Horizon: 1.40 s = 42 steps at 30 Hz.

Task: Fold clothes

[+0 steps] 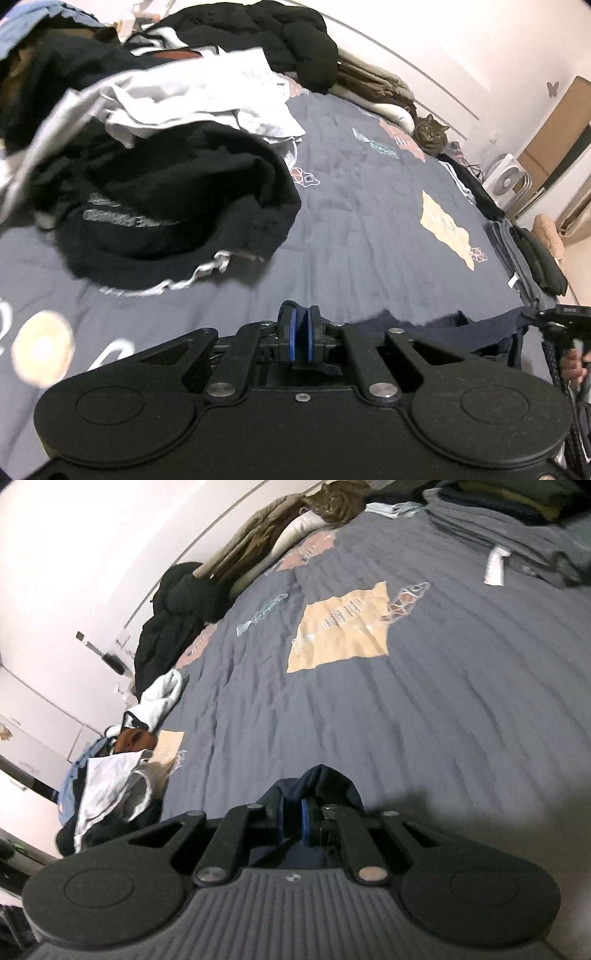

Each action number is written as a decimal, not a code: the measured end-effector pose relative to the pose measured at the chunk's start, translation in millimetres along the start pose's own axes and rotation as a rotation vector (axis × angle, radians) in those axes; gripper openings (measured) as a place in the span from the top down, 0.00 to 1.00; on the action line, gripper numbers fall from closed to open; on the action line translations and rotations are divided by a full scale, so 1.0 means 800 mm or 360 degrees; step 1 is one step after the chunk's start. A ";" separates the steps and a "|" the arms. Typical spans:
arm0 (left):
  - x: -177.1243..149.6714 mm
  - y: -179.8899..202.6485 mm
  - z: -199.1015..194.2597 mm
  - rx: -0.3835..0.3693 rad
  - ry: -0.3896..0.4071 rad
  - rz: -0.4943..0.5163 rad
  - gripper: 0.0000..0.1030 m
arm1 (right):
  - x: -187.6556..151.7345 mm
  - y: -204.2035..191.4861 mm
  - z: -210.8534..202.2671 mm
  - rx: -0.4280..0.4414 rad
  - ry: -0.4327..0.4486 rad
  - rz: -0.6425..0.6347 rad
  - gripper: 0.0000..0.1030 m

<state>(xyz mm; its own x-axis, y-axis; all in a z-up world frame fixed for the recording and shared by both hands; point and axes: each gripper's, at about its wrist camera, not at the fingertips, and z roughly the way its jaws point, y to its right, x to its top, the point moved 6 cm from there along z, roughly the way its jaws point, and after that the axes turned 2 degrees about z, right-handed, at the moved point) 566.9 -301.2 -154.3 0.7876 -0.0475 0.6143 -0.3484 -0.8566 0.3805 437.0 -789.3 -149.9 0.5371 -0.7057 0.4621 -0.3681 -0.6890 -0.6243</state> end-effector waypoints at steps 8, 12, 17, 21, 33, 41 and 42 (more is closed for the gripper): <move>-0.030 -0.045 -0.043 0.0160 0.0283 -0.0099 0.51 | 0.016 0.036 0.006 -0.0339 0.0264 -0.0063 0.72; -0.103 -0.019 -0.105 0.0158 0.0288 0.0102 0.46 | -0.024 0.013 -0.049 -0.0305 0.0238 -0.0373 0.65; -0.215 0.013 -0.161 0.0230 0.0259 0.0095 0.38 | -0.144 0.041 -0.143 -0.0412 0.0234 -0.0569 0.60; -0.266 0.030 -0.193 0.0182 0.0225 -0.0184 0.38 | -0.226 0.080 -0.201 -0.0516 0.0258 -0.0339 0.60; -0.347 0.027 -0.158 -0.0227 0.0251 -0.1001 0.34 | -0.329 0.082 -0.202 -0.0024 0.0054 0.0354 0.60; -0.330 0.020 -0.114 -0.0205 0.0422 -0.1142 0.35 | -0.312 0.101 -0.156 0.0076 0.0150 0.0561 0.60; -0.324 0.020 -0.109 -0.0202 0.0434 -0.1150 0.36 | -0.308 0.105 -0.151 0.0092 0.0166 0.0588 0.60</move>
<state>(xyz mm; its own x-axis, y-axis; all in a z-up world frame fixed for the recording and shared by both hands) 312.8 -257.7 -247.6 0.6943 0.6415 0.3262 0.1347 -0.5611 0.8167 182.2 -693.3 -239.9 0.2952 -0.9197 0.2588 -0.4772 -0.3766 -0.7940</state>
